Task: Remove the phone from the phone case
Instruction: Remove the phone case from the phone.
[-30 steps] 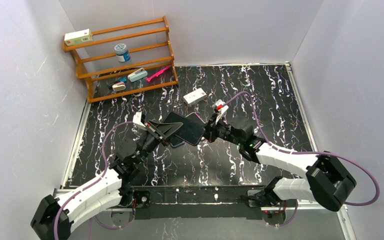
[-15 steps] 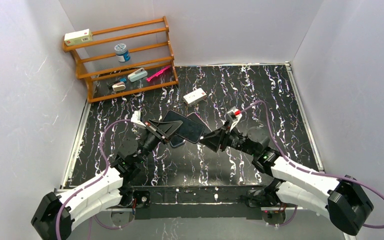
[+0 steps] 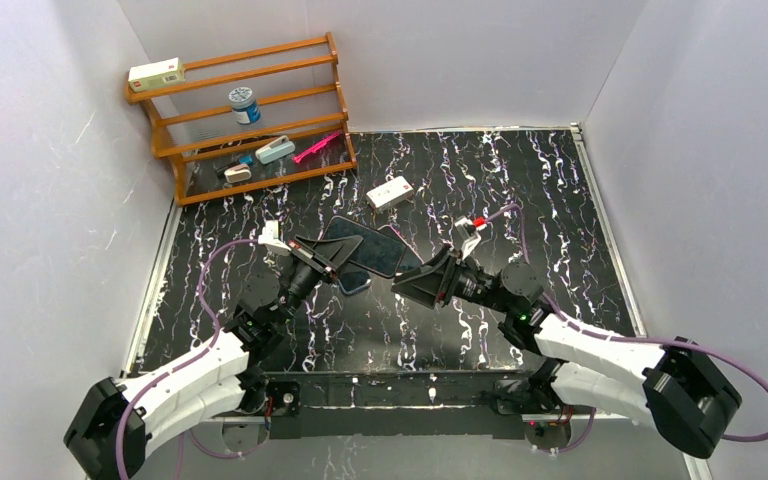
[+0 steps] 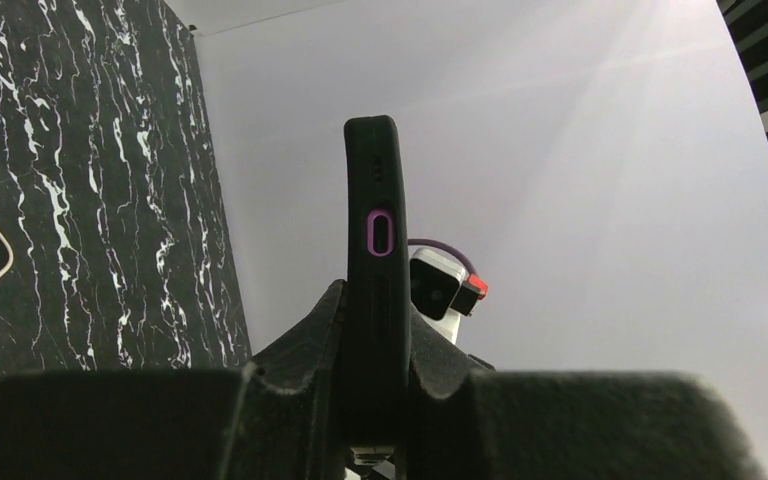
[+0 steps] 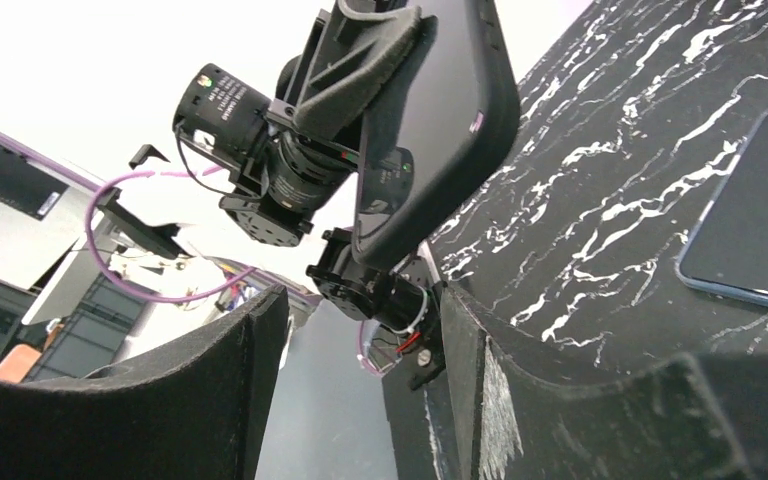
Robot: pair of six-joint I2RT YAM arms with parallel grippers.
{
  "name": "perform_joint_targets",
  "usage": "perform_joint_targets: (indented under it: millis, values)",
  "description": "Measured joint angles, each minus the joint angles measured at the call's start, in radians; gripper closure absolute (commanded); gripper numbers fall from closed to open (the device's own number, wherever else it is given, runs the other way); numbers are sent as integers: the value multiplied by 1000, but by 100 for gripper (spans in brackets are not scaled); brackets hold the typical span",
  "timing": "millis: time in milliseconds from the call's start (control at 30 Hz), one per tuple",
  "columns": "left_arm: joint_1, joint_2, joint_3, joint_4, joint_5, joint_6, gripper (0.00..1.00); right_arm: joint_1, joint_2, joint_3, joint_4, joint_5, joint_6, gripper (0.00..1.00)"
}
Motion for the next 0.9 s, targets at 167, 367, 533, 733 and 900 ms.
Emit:
perform_joint_targets:
  millis: [167, 367, 533, 733, 900]
  values:
    - [0, 0, 0, 0, 0, -3, 100, 6, 42, 23, 53, -3, 38, 39]
    - [0, -2, 0, 6, 0, -10, 100, 9, 60, 34, 82, 11, 64, 50]
    - [0, -6, 0, 15, 1, -17, 100, 9, 87, 47, 97, 21, 73, 61]
    - [1, -8, 0, 16, 8, -19, 100, 9, 117, 48, 118, 24, 95, 83]
    - [1, -18, -2, 22, 10, -30, 100, 9, 119, 58, 120, 19, 75, 99]
